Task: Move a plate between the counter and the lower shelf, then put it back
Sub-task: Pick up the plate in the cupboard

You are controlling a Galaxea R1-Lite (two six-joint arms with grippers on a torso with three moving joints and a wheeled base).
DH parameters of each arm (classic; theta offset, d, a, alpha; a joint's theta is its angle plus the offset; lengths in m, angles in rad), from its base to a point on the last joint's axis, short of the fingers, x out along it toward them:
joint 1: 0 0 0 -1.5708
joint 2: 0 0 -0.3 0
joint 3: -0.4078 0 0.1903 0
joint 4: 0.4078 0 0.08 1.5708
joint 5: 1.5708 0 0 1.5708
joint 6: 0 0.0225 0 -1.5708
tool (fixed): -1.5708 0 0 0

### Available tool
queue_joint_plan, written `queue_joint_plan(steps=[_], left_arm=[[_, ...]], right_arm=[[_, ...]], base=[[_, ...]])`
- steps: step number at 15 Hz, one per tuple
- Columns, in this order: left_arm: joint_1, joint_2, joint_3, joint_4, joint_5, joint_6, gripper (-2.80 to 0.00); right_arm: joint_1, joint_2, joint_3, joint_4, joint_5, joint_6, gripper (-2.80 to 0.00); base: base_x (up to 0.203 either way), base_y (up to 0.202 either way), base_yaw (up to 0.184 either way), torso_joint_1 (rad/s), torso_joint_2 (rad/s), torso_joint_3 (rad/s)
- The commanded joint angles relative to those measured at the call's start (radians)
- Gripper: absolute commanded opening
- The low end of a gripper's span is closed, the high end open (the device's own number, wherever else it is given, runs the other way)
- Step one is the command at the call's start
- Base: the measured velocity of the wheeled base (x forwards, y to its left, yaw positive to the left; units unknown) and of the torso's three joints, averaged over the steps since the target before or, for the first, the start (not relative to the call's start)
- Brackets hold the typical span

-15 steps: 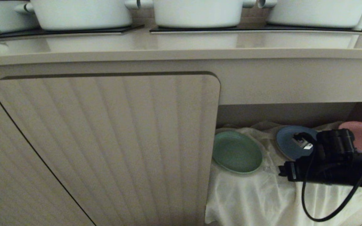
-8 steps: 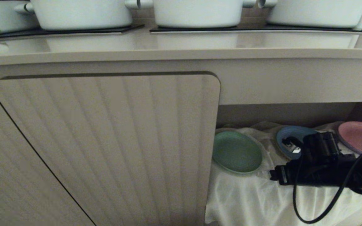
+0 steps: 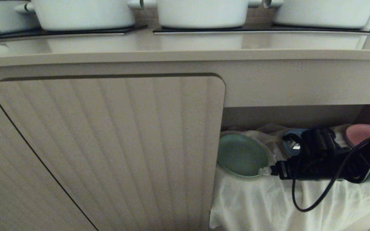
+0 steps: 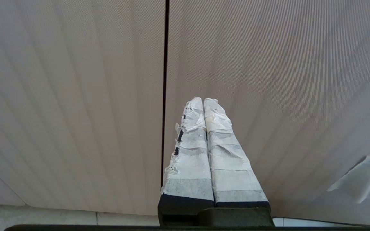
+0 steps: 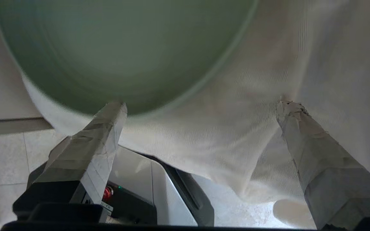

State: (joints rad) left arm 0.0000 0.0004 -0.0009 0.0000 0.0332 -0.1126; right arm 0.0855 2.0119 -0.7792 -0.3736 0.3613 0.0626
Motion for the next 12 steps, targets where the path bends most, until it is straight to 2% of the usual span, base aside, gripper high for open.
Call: queue_joint_plan(steps=[1, 12], left_arm=[[0.0, 0.0, 0.001, 0.0, 0.001, 0.001, -2.8], [0.0, 0.0, 0.001, 0.0, 0.001, -0.001, -2.8]], right_arm=[[0.0, 0.021, -0.051, 0.03, 0.002, 0.0, 0.0], [0.003, 0.089, -0.139, 0.086, -0.041, 0.0, 0.0]], base=[[0.0, 0.0, 0.0, 0.0, 0.0, 0.0], [0.0, 0.0, 0.0, 0.0, 0.0, 0.0]])
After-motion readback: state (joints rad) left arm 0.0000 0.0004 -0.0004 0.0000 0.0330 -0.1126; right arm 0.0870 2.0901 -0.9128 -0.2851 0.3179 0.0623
